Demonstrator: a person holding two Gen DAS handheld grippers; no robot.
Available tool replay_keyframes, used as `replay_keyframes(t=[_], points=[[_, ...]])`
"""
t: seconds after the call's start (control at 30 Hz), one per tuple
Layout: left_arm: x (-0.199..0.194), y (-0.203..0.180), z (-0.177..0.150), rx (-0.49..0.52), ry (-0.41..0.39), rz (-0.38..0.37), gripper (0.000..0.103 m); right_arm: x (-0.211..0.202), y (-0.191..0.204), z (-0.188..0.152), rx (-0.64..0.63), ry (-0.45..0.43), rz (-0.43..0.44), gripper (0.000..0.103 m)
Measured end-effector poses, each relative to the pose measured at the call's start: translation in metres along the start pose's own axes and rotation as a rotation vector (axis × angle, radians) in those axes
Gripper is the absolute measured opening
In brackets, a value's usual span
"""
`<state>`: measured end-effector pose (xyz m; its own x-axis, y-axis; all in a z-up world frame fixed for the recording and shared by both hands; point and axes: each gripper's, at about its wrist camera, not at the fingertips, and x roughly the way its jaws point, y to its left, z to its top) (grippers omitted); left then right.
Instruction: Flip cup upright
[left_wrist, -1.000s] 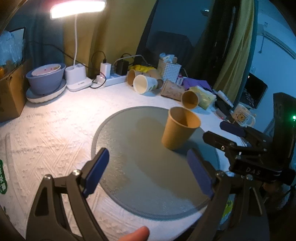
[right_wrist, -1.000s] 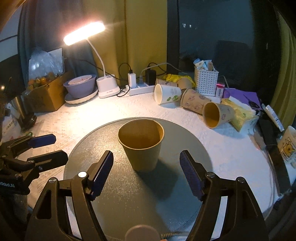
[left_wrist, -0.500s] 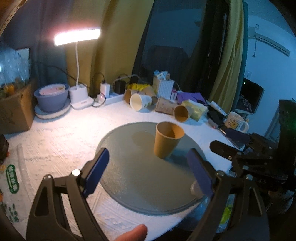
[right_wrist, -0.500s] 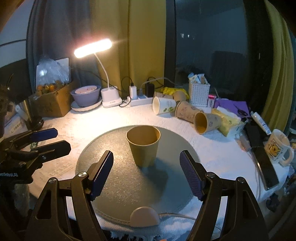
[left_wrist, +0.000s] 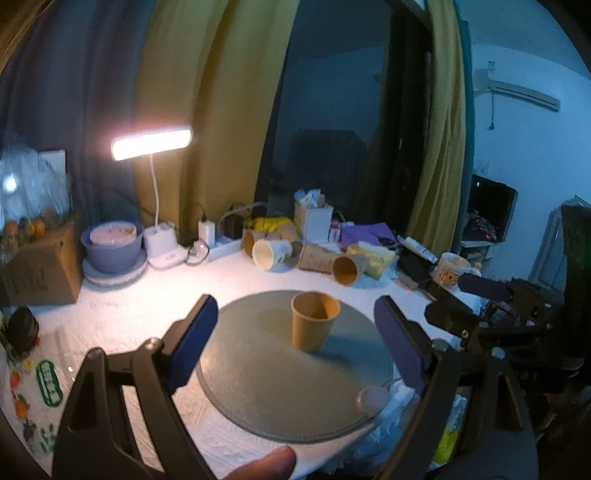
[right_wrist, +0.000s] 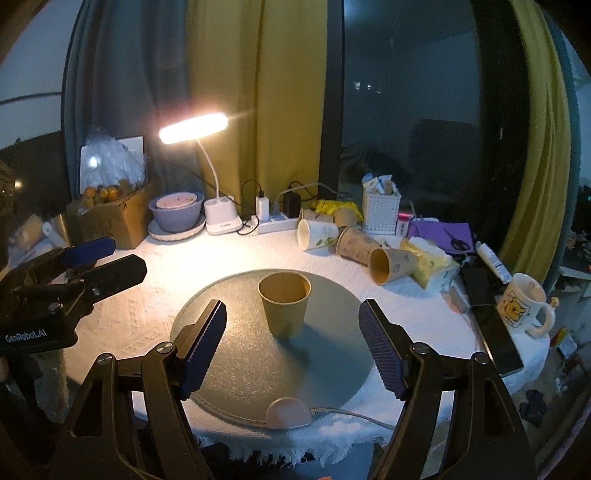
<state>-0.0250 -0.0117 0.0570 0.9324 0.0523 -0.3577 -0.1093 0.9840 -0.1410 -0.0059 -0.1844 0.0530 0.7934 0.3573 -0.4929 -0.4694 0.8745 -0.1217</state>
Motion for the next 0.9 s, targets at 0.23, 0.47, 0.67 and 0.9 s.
replay_keyframes(t=[0.23,0.47,0.67,0.9], points=[[-0.031,-0.012,0.015,0.037,-0.074,-0.024,0.088,-0.032,0.001,0.011,0.005,-0.045,-0.021,0.077],[-0.05,-0.016,0.023,0.04,-0.116,-0.036,0.095,-0.055,-0.004,0.016,0.015,-0.094,-0.031,0.077],[-0.058,-0.016,0.024,0.038,-0.129,-0.036,0.095,-0.063,-0.002,0.019,0.013,-0.113,-0.024,0.077],[-0.064,-0.013,0.024,0.029,-0.143,-0.068,0.095,-0.067,0.003,0.02,0.001,-0.119,-0.012,0.077]])
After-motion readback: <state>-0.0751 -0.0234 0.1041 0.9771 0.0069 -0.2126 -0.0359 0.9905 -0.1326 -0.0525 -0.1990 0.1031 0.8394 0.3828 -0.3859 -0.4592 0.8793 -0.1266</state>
